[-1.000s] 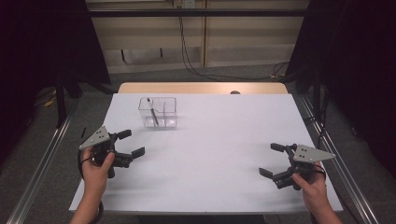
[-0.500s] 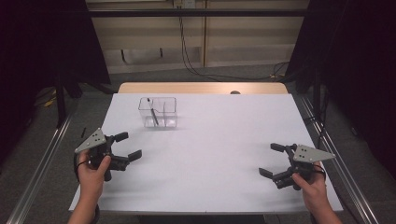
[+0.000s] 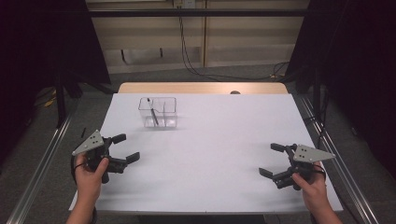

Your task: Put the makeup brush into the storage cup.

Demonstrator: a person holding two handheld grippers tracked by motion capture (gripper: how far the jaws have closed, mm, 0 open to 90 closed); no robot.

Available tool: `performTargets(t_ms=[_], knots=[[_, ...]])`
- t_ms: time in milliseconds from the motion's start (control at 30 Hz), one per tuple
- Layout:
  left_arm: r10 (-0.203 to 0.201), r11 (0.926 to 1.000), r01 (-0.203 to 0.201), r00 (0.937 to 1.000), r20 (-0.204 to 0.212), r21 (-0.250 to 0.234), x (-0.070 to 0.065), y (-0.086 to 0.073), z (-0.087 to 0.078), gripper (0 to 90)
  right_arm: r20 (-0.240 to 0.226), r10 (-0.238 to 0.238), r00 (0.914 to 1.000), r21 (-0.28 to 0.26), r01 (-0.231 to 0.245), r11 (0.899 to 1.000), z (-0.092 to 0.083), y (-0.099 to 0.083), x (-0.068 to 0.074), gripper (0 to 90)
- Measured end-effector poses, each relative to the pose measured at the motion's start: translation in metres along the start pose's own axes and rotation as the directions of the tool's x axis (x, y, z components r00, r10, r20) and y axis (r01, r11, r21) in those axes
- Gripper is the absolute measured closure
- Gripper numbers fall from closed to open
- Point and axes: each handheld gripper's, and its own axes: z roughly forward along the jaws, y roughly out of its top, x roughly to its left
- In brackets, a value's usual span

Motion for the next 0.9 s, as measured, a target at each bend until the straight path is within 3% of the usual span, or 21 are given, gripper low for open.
performTargets(t_ms=[900], knots=[[0.021, 0.9998, -0.021, 0.9997, -0.012, 0.003, -0.002, -0.009, -0.012, 0.3, 0.003, 0.003, 1.0, -0.001, -0.003, 1.0, -0.001, 0.0, -0.001, 0.0]])
